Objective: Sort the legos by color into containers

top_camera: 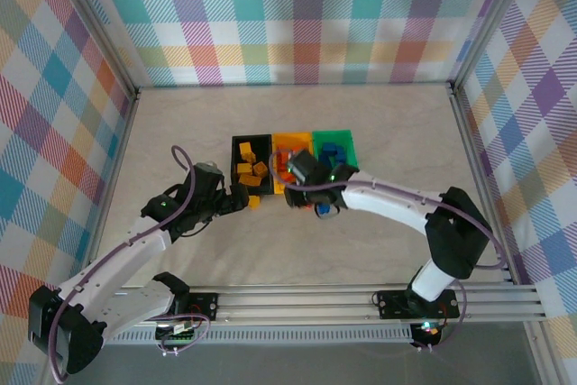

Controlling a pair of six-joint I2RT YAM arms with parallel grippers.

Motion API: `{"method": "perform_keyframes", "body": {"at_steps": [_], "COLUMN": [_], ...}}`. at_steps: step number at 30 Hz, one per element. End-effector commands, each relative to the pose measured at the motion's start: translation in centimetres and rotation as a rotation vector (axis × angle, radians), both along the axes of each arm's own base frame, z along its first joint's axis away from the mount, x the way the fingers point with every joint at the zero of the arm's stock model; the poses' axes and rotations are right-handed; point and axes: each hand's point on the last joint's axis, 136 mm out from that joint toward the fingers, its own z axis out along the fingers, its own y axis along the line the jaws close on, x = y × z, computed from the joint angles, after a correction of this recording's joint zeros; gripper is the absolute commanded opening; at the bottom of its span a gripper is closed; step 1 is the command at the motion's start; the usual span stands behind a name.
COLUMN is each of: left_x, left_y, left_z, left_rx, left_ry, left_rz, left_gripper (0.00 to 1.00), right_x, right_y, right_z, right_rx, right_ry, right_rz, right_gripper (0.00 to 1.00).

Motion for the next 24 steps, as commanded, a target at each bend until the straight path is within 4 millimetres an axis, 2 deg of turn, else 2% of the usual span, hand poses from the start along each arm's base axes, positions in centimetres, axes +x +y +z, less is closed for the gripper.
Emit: {"method": "perform_keyframes", "body": {"at_steps": [1, 7, 12, 14, 16, 20, 24], "left_x": [-0.3, -1.3, -1.9, -1.8, -1.7, -1.4, -0.5], "left_y": [0.4, 1.7, 1.7, 1.5, 1.2, 0.6, -1.1], "left_z": [-0.5, -0.5, -1.3, -1.5, -1.6, -1.8, -2.6], "left_rx": [-0.009, 0.002, -0.004, -0.012, -0.021, -0.04, -0.087], "left_ry": [0.01, 0.002, 0.029, 0.038, 0.042, 0.044, 0.051], "left_rz": [0.015, 0.04, 0.032, 0.027, 0.019, 0.002, -0.031], "left_gripper": [1.0, 1.0, 1.0, 1.0, 1.0, 1.0, 0.99], "right_x": [3.0, 5.4, 7.2, 7.8, 8.2, 8.3, 7.0], "right_y": [2.2, 8.4, 10.9, 11.4, 11.6, 10.9, 8.4], "right_z": [1.6, 2.6, 1.8, 1.2, 1.6, 3.8, 5.9], "right_rx": [0.039, 0.128, 0.14, 0.132, 0.141, 0.172, 0.202], "right_ry": [-0.04, -0.013, 0.016, 0.024, 0.007, -0.045, -0.1], "right_rz": [0.058, 0.18, 0.179, 0.17, 0.162, 0.139, 0.099], "right_gripper": [0.37, 0.38, 0.44, 0.56, 0.66, 0.7, 0.71]}}
